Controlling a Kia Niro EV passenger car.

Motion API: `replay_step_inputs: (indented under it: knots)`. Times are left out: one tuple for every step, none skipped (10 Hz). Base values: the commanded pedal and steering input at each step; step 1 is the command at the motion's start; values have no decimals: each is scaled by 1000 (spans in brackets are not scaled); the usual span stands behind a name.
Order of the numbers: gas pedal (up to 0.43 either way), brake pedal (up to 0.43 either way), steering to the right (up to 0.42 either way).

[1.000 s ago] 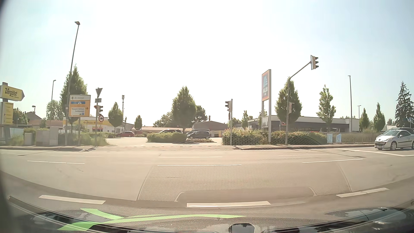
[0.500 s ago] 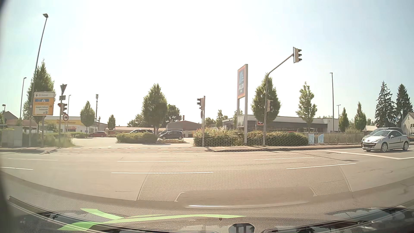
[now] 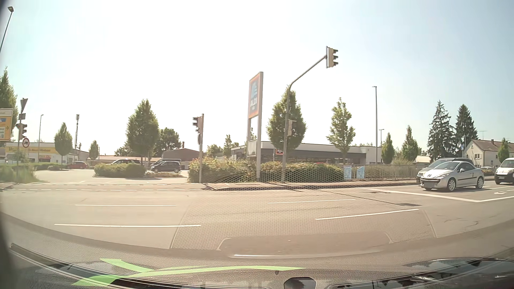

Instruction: Follow the waypoints while adhering to traffic rules and regulations

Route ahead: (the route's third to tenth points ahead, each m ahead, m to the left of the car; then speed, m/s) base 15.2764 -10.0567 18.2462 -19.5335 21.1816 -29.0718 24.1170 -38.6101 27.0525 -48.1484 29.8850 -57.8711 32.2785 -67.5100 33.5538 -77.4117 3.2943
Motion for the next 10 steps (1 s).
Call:
replay_step_inputs:
  knots:
    - [0, 0, 417]
    - [0, 0, 439]
    - [0, 0, 465]
    - [0, 0, 491]
    - [0, 0, 508]
    - [0, 0, 519]
    - [0, 0, 522]
    - [0, 0, 524]
    - [0, 0, 532]
    - [0, 0, 540]
